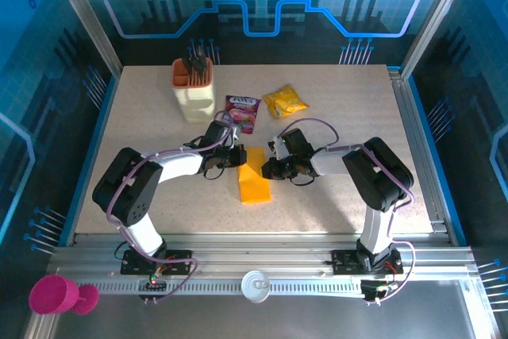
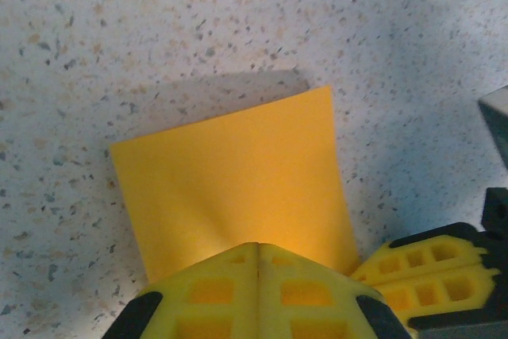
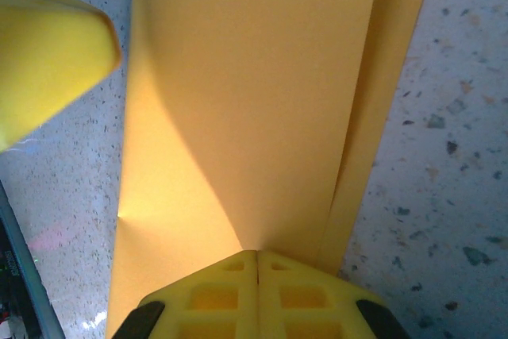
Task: Fold a paper plane with a square sheet of paper (pick it up from the middle)
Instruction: First fold in half a square sheet of paper at the center of the table.
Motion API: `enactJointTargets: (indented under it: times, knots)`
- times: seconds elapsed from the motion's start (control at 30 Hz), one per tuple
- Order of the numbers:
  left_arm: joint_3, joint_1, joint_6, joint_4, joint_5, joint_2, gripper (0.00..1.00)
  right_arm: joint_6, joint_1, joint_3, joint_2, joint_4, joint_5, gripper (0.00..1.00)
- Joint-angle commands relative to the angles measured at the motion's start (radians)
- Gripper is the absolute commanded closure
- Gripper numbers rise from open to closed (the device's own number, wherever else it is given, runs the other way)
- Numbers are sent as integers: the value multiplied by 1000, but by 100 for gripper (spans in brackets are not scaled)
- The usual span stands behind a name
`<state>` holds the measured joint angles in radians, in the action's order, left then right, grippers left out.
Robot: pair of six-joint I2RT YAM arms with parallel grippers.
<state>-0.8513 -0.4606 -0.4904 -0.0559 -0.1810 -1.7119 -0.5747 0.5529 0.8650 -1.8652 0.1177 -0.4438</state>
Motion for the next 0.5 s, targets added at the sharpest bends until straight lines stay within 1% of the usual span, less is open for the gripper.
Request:
enactJointTargets:
  times: [0.0,0.13,0.23,0.47]
  knots:
    - [27,6,19,-37,-15,-21,95,31,-57,-52,-73,-130,174,100]
    - [31,8,18,-51,-17,-44,96,32,-59,-51,-71,-130,171,100]
    - [35,8,13,-59,-22,-66,99,34,-59,-41,-65,-137,153,100]
    - [53,8,15,-65,-19,-96,100,36,-61,-1,8,-172,89,100]
